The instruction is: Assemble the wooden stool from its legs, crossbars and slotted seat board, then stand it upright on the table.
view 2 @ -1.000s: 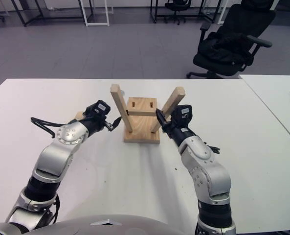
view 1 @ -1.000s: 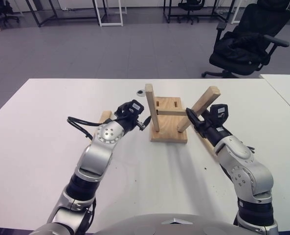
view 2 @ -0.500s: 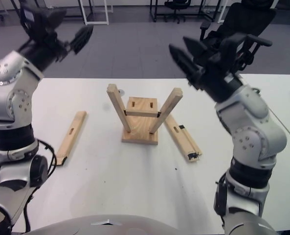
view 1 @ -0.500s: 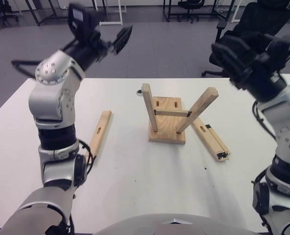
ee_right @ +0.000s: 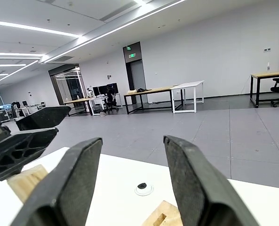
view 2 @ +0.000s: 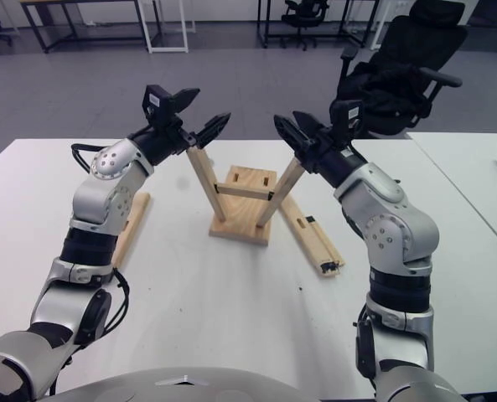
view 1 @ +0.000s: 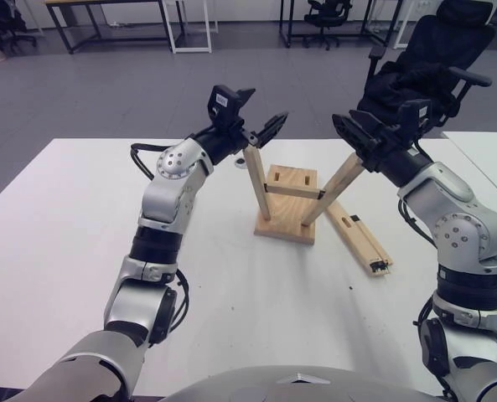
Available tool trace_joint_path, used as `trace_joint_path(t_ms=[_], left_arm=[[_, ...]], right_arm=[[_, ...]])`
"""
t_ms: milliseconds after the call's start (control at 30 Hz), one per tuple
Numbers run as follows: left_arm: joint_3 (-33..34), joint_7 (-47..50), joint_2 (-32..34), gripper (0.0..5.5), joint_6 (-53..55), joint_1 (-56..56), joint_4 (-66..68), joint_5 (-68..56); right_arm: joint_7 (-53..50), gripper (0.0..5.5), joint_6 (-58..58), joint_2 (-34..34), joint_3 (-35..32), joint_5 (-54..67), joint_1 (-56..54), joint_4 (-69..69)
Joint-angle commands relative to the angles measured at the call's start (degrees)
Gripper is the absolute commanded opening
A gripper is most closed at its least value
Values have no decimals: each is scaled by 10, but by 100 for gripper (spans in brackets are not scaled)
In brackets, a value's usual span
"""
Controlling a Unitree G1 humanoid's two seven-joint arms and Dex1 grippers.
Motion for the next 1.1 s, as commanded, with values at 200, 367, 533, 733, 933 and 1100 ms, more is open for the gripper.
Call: trace_joint_path(t_ms=[200, 367, 533, 733, 933, 1100], left_arm=[[143, 46, 38, 449, 129, -36, -118, -140], [212, 64, 112, 449, 131, 44, -134, -128], [222, 90, 142, 449, 139, 173, -193, -98], [92, 125, 79, 449, 140, 165, -385, -115], [-77, 139, 45, 449, 79, 186, -329, 9], [-203, 79, 101, 449, -19, 259, -127, 156]], right_arm=[[18, 241, -51, -46, 10, -106, -27, 125], [162, 241, -86, -70, 169, -186, 28, 80], [181, 241, -80, -43, 211, -197, 33, 8], [155, 241, -101, -52, 179, -255, 31, 74], [143, 241, -119, -34, 162, -275, 56, 104], [148, 241, -125, -29, 159, -285, 62, 114]])
